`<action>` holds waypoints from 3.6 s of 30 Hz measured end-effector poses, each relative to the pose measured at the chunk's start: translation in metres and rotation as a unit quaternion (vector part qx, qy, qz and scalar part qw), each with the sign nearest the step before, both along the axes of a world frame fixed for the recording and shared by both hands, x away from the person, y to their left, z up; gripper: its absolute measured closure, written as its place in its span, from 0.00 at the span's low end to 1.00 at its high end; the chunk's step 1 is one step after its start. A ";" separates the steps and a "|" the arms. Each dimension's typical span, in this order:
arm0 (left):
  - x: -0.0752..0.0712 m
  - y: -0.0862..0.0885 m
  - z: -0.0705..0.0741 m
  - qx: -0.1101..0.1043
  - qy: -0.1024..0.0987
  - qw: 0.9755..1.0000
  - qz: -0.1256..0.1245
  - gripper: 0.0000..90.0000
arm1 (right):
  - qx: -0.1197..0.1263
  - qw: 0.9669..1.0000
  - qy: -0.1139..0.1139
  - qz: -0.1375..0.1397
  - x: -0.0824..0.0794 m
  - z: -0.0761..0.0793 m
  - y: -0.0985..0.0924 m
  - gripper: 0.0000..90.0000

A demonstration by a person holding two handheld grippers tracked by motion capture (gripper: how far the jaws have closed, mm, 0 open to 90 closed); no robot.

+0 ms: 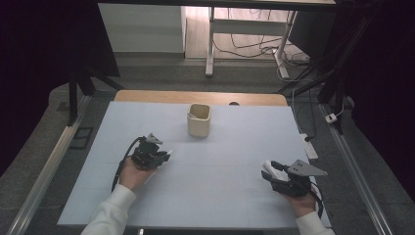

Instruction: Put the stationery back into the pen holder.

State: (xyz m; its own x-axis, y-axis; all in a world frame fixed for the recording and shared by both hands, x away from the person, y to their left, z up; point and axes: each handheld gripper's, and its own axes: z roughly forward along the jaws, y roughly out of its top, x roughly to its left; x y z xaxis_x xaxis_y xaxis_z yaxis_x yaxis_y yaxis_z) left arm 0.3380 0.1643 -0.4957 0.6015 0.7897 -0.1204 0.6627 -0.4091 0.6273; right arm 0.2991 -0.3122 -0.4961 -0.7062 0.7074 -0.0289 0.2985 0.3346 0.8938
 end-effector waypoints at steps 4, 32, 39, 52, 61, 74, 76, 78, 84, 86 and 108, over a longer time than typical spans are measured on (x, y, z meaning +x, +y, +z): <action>-0.005 0.005 0.008 -0.017 -0.016 1.000 0.001 0.87 | -0.004 1.000 0.002 0.002 0.000 -0.001 0.001 0.48; -0.016 0.020 0.032 -0.086 -0.071 0.994 0.002 0.87 | -0.013 1.000 0.003 0.003 0.001 -0.004 0.002 0.48; -0.020 0.027 0.040 -0.118 -0.095 0.988 -0.001 0.87 | -0.014 1.000 0.002 0.002 0.001 -0.005 0.002 0.48; -0.027 0.039 0.052 -0.173 -0.142 0.975 -0.002 0.87 | -0.018 1.000 0.003 0.004 0.001 -0.005 0.002 0.48; -0.029 0.042 0.055 -0.196 -0.152 0.969 -0.004 0.87 | -0.019 1.000 0.002 0.004 0.001 -0.006 0.003 0.48; -0.031 0.044 0.057 -0.216 -0.164 0.963 -0.005 0.87 | -0.024 1.000 0.001 0.004 0.001 -0.006 0.003 0.48; -0.031 0.044 0.058 -0.217 -0.165 0.962 -0.005 0.87 | -0.024 1.000 0.001 0.003 0.001 -0.006 0.003 0.48; -0.031 0.044 0.058 -0.221 -0.166 0.961 -0.006 0.87 | -0.024 1.000 0.001 0.003 0.001 -0.006 0.003 0.48; -0.033 0.045 0.061 -0.229 -0.178 0.957 -0.004 0.87 | -0.024 1.000 0.001 0.003 0.001 -0.006 0.003 0.48; -0.032 0.045 0.062 -0.232 -0.179 0.956 -0.005 0.87 | -0.025 1.000 0.001 0.003 0.001 -0.006 0.003 0.48; -0.005 0.024 0.085 -0.242 -0.199 0.950 -0.013 0.87 | -0.021 1.000 0.002 0.001 0.001 -0.006 0.002 0.47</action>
State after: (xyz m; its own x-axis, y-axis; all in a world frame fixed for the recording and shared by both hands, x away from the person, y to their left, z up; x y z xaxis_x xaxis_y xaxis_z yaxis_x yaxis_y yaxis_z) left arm 0.3329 0.1886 -0.4104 0.6938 0.6840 -0.2251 0.3283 -0.0222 0.9443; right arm 0.3000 -0.3104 -0.5021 -0.7082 0.7038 -0.0561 0.3015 0.3733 0.8773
